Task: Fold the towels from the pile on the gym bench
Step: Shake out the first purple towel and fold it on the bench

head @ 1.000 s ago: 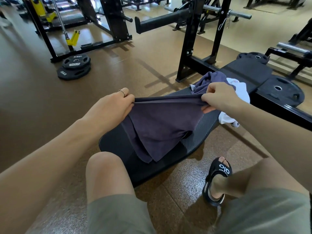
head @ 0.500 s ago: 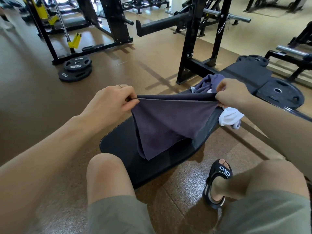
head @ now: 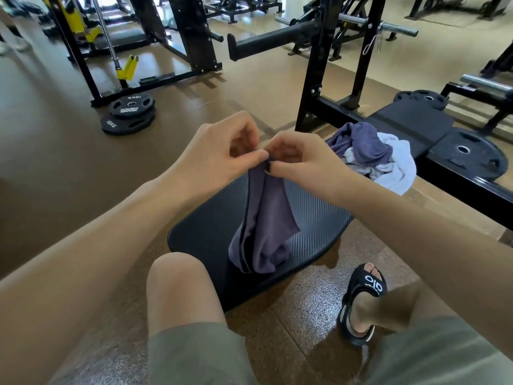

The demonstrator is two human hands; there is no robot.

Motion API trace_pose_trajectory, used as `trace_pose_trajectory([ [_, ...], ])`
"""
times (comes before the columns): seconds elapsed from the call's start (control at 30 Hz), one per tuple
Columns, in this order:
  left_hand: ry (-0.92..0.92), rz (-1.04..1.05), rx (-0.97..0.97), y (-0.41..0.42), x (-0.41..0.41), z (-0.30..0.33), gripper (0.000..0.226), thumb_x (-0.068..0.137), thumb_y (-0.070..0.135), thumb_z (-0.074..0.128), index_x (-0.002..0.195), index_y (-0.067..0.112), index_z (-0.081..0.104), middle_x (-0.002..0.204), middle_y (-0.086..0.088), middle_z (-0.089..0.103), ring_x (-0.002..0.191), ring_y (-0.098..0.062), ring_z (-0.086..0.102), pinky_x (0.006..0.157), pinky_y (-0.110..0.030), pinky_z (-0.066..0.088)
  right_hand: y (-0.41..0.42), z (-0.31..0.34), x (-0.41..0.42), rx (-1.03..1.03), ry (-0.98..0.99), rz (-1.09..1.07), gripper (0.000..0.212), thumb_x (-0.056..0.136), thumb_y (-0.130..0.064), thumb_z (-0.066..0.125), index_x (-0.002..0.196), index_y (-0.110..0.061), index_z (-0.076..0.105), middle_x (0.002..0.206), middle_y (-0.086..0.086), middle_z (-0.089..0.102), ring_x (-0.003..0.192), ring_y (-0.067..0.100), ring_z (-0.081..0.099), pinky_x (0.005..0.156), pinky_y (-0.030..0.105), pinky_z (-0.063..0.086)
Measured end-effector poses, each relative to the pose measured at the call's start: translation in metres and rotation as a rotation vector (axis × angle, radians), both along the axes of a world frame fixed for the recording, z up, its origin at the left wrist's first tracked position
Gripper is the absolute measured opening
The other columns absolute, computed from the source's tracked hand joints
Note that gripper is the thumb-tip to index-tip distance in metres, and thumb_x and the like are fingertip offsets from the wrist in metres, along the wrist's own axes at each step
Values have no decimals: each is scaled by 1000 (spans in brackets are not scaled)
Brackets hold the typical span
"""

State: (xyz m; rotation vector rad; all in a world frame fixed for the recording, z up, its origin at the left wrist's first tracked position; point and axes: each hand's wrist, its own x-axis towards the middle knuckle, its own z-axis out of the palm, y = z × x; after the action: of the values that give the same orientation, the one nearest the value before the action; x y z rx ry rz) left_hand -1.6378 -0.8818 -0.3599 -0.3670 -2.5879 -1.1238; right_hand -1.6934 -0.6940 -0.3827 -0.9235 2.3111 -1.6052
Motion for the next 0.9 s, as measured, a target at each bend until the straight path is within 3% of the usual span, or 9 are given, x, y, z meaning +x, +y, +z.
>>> trace_pose_trajectory([
  [0.13,-91,14,56,2,3,-16,22,89,11,74,101,13,55,92,2,70,79,-11,68,70,-23,54,-1,1,-3,-28,-44,-68,13,84,8,65,93,-1,66,89,23,70,81,18,63,76,36,49],
  [0.27,-82,28,76,6,7,-24,12,94,9,66,99,15,57,93,3,68,78,-15,67,73,-35,55,3,1,-4,42,17,-77,15,75,0,60,89,-5,64,81,6,68,76,13,61,73,35,50],
  [0.37,-56,13,40,6,3,-18,10,94,9,63,100,16,57,95,2,69,81,-21,67,78,-41,55,5,4,-3,90,91,-77,23,70,-12,59,92,-13,65,81,4,66,68,10,57,66,33,47],
  [0.5,-9,-17,-5,11,1,-11,8,95,11,63,100,17,59,91,6,67,78,-11,63,70,-24,51,4,11,-5,84,219,-93,11,82,-19,66,92,-20,69,83,2,69,78,21,65,75,41,54],
  [0.6,-9,-10,3,12,2,-12,9,96,13,62,102,18,57,92,7,67,78,-9,63,68,-17,49,7,14,-7,100,279,-101,7,88,-15,68,93,-18,71,83,0,71,80,17,66,78,40,56],
  [0.77,18,14,-219,13,8,-24,26,88,15,62,105,24,45,96,6,61,85,-21,61,75,-45,54,9,20,-5,117,336,-94,9,88,-10,68,91,-18,71,78,-9,67,70,2,57,67,16,43],
  [0.9,57,102,-269,16,14,-39,21,92,14,54,107,21,41,100,5,59,82,-31,61,75,-48,52,9,27,-6,101,337,-163,12,89,-13,68,86,-25,68,72,-14,62,62,-1,53,64,13,40],
])
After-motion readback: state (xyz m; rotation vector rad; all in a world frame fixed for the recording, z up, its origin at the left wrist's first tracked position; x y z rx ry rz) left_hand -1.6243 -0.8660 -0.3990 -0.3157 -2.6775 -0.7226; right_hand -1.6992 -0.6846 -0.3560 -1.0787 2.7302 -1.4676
